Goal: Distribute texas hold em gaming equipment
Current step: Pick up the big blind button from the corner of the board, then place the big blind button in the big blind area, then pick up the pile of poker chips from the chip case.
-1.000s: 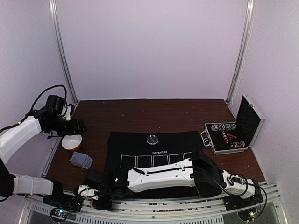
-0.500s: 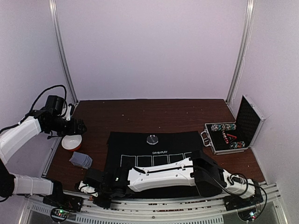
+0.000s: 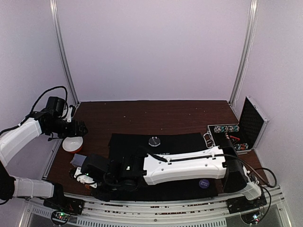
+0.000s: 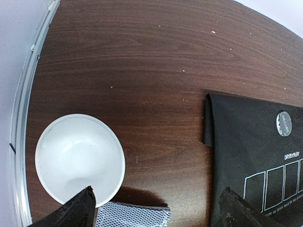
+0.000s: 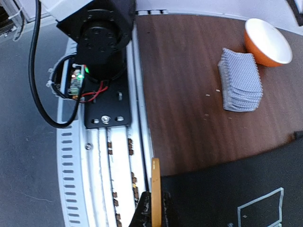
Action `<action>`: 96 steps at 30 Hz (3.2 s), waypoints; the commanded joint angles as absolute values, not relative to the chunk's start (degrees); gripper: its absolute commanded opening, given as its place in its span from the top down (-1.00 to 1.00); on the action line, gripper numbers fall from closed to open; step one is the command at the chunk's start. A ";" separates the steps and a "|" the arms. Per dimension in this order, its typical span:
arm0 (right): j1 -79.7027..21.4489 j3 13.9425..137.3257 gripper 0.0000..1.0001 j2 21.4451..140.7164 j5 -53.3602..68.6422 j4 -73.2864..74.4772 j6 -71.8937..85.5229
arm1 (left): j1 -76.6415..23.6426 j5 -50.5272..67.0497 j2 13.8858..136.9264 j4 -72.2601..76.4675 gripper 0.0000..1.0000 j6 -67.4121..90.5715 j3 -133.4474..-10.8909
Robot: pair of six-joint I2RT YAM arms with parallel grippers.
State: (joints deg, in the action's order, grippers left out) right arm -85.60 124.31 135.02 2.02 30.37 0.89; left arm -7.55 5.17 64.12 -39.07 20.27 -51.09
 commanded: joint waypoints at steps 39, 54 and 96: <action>-86.23 124.80 0.45 142.91 -17.64 42.69 -9.32 | -7.19 5.43 63.45 -37.40 -0.90 19.62 -51.42; -85.68 124.37 -1.00 135.36 -15.07 41.45 -4.03 | -7.20 5.86 63.63 -37.44 -0.90 19.34 -51.59; -23.47 72.88 -1.00 78.78 -10.08 45.02 14.92 | -24.35 4.95 71.98 -23.84 -0.96 2.91 -64.89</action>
